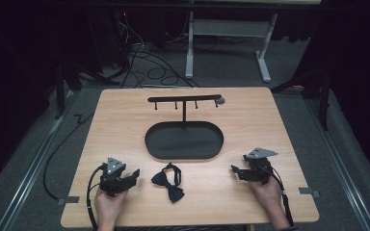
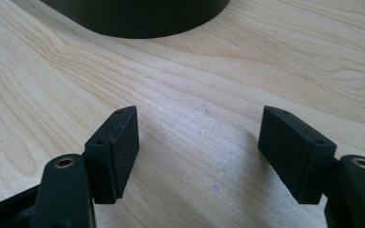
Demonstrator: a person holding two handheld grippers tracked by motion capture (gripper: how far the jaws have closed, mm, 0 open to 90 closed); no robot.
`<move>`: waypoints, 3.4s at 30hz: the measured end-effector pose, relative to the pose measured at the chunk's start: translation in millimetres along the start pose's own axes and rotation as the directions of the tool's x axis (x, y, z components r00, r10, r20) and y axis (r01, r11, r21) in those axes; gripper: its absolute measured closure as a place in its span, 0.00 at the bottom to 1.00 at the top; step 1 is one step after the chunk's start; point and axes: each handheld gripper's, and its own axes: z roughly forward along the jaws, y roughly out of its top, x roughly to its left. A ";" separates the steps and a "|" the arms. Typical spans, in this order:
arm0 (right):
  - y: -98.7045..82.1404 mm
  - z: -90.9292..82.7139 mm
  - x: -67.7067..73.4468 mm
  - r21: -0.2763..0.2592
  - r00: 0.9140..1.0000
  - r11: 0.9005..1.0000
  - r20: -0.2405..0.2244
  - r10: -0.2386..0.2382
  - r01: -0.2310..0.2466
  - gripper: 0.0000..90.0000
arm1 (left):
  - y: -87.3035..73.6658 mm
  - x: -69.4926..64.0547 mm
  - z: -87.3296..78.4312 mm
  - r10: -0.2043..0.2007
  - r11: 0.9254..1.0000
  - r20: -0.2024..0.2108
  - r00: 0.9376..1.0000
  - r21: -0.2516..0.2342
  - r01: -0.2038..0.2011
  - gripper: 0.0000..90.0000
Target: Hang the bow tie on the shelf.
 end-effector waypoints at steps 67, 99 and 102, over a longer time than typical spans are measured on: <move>0.1 0.0 0.1 0.000 1.000 1.000 -0.002 0.001 -0.001 0.35 | 40.2 -66.2 62.0 0.175 0.974 0.247 0.953 0.098 -0.204 0.98; 0.8 0.8 -0.5 -0.001 1.000 1.000 0.003 0.007 -0.007 0.36 | 63.6 -48.6 0.7 0.187 0.981 0.260 0.947 0.002 -0.194 0.99; 0.8 0.6 -0.4 0.001 1.000 1.000 0.002 0.011 -0.011 0.35 | 68.9 -47.1 -5.9 0.187 0.982 0.262 0.947 -0.012 -0.191 0.99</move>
